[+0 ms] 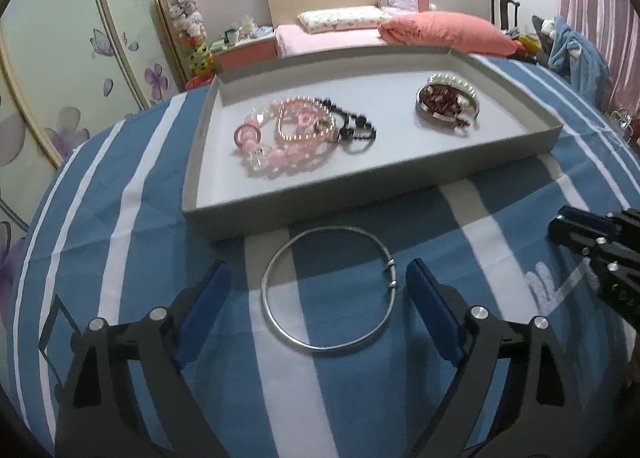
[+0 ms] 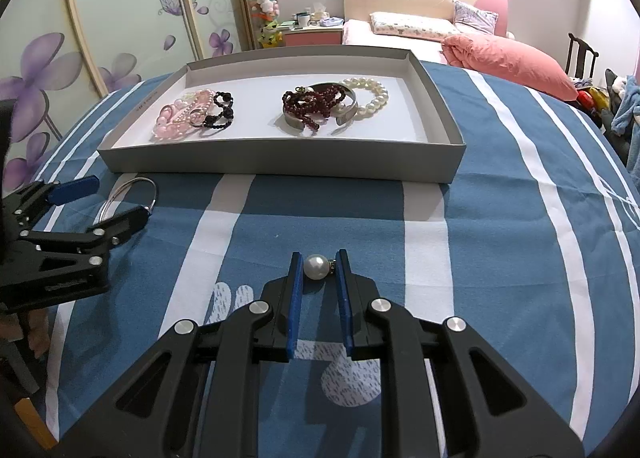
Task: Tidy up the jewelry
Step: 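Position the open left tool around the silver bangle's rim, then grasp and lift the silver bangle with the left tool, then lower the bangle and pearl earring into the gray tray and open both tools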
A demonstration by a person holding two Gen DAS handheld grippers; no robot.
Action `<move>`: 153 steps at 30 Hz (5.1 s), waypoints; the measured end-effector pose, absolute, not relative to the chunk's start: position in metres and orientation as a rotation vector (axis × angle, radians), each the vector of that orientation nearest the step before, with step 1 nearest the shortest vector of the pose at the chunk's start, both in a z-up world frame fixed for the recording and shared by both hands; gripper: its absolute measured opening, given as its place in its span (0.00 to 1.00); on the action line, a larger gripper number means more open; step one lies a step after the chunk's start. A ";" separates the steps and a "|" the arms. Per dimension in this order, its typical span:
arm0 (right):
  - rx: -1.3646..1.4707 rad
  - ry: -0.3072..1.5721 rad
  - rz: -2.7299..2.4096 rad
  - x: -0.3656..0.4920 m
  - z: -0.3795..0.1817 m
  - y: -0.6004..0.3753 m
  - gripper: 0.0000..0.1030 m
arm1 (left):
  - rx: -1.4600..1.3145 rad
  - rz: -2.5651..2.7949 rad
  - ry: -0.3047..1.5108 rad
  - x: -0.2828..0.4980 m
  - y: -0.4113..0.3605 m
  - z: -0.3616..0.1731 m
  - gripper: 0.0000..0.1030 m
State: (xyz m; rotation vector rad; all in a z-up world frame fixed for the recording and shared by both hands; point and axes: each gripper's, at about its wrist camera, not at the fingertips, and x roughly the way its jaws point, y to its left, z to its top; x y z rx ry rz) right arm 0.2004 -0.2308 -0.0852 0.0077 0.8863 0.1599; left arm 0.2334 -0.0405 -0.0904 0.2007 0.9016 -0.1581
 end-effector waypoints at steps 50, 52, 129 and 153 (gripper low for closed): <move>0.007 0.886 0.157 0.194 -0.087 -0.227 0.17 | 0.103 -0.179 0.920 0.210 -0.034 -0.092 0.68; 0.018 0.886 0.160 0.192 -0.087 -0.227 0.17 | 0.097 -0.176 0.920 0.209 -0.033 -0.092 0.68; 0.041 0.337 0.101 0.242 -0.001 -0.215 0.16 | 0.035 -0.103 0.380 0.245 -0.045 0.000 0.68; 0.192 0.509 0.110 0.275 -0.020 -0.238 0.32 | -0.052 -0.101 0.481 0.280 -0.021 -0.012 0.69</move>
